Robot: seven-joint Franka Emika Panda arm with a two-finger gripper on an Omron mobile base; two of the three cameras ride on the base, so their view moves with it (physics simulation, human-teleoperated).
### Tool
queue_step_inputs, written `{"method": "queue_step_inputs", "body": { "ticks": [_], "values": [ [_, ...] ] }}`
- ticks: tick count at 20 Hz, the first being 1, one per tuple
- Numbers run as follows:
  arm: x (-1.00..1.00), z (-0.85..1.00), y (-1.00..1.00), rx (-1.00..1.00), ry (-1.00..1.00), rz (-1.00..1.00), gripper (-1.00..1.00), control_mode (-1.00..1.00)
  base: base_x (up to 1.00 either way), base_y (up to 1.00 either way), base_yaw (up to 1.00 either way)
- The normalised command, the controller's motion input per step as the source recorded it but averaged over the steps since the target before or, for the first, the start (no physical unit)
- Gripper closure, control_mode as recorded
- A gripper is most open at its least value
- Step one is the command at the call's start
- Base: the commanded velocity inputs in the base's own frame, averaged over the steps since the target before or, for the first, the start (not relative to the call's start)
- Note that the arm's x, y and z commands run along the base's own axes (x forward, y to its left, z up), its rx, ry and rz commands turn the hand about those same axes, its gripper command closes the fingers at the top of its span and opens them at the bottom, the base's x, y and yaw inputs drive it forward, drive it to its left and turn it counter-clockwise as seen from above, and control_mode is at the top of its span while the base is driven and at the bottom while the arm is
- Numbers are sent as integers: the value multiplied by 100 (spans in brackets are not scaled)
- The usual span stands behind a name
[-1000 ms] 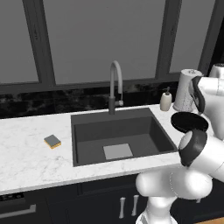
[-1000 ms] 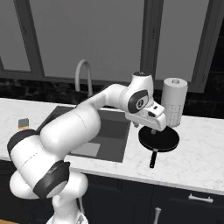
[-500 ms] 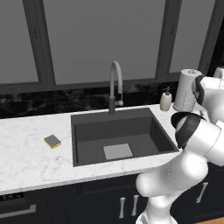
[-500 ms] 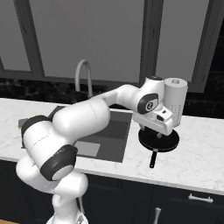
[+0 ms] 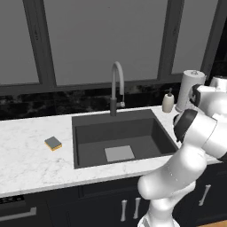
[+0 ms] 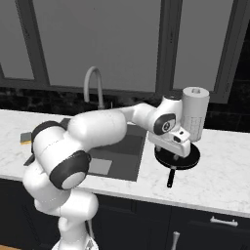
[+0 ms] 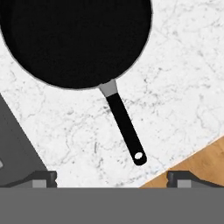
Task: Pick the pan and sponge and place them into the sink. Then turn on the water.
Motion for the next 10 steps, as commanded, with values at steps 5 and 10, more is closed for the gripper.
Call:
{"method": "queue_step_inputs", "body": {
  "ticks": [5, 10],
  "values": [
    [15, -25, -5, 6, 2, 0, -100, -100, 0, 0, 0],
    [2, -36, -7, 5, 0, 0, -100, -100, 0, 0, 0]
  ]
}}
